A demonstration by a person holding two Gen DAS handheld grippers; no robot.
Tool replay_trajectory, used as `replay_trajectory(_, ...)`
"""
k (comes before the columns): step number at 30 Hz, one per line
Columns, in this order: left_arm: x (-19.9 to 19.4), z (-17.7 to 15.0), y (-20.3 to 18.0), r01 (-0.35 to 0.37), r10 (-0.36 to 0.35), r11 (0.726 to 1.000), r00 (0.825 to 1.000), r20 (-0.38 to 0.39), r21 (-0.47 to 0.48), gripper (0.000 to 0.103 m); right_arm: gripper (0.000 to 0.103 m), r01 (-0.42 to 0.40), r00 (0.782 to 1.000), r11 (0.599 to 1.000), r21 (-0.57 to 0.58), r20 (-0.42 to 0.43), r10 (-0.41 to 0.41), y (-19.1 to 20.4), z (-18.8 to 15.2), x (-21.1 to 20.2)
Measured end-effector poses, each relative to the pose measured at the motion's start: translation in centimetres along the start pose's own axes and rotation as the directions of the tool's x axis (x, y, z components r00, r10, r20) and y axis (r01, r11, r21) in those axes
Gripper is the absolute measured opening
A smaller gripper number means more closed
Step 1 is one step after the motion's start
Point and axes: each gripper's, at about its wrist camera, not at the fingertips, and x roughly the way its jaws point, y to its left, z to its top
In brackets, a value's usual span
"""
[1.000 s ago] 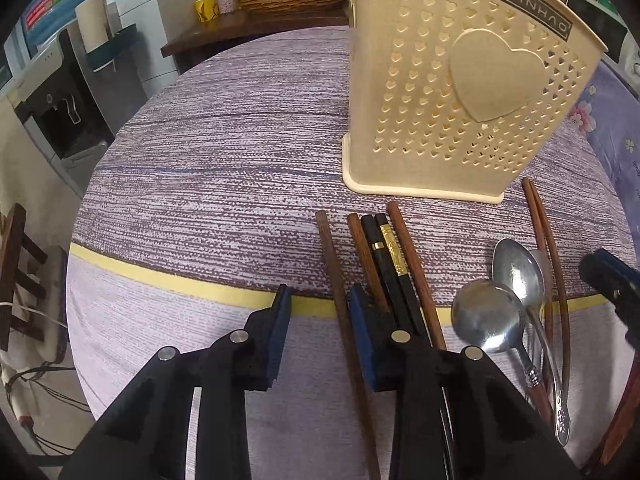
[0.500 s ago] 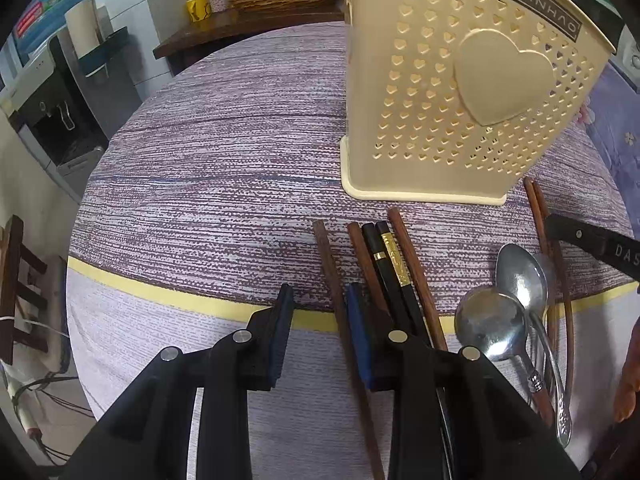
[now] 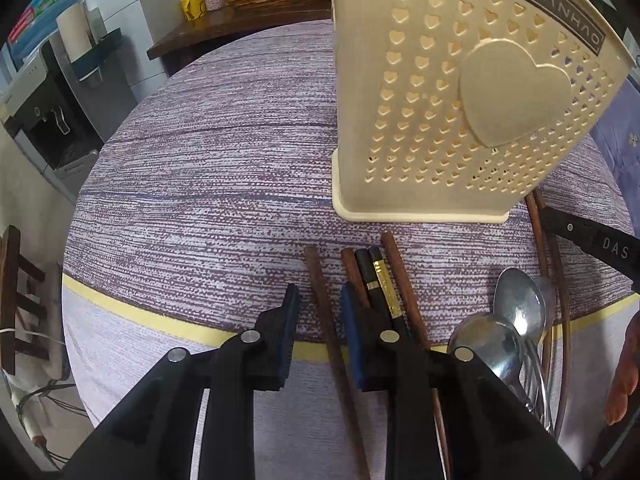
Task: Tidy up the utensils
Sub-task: 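Grasp a brown chopstick with the left tool while the right tool grasps another, then lift both chopsticks over the beige holder and open both tools to drop them in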
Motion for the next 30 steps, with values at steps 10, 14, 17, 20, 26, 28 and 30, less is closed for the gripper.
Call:
replay_trajectory(10, 0.6, 0.6, 0.9, 0.01, -0.008, 0.998, 1.0, 0.029, -0.056, 0.009, 0.008, -0.048, 0.998, 0.999, 0.026, 0.053, 0.046, -1.5, 0.4, -0.8)
replay_trajectory(14, -0.2, 0.5, 1.5, 0.05, -0.045, 0.995, 0.997, 0.061, -0.091, 0.009, 0.008, -0.093, 0.992, 0.995, 0.016, 0.09, 0.092, -2.0, 0.4, -2.6)
replay_trajectory(17, -2.5, 0.7, 2.1, 0.09, -0.076, 0.99, 0.989, 0.125, -0.111, 0.009, 0.008, -0.119, 0.981, 0.993, -0.012, 0.155, 0.119, -2.4, 0.4, -5.1)
replay_trajectory(20, -6.0, 0.9, 2.9, 0.113, -0.088, 0.988, 0.973, 0.213, -0.109, 0.008, 0.008, -0.152, 0.958, 0.987, -0.048, 0.24, 0.159, -2.7, 0.2, -8.9)
replay_trajectory(26, -12.7, 1.5, 4.9, 0.143, -0.093, 0.983, 0.925, 0.369, -0.112, 0.008, 0.008, -0.146, 0.903, 0.976, -0.161, 0.382, 0.198, -2.8, 0.4, -16.2)
replay_trajectory(28, -14.1, 1.5, 5.5, 0.141, -0.083, 0.983, 0.911, 0.403, -0.117, 0.008, 0.008, -0.132, 0.887, 0.973, -0.191, 0.416, 0.202, -2.7, 0.4, -18.2)
replay_trajectory(30, -15.0, 1.5, 5.8, 0.146, -0.084, 0.983, 0.901, 0.426, -0.114, 0.008, 0.008, -0.12, 0.878, 0.971, -0.207, 0.435, 0.202, -2.5, 0.3, -19.4)
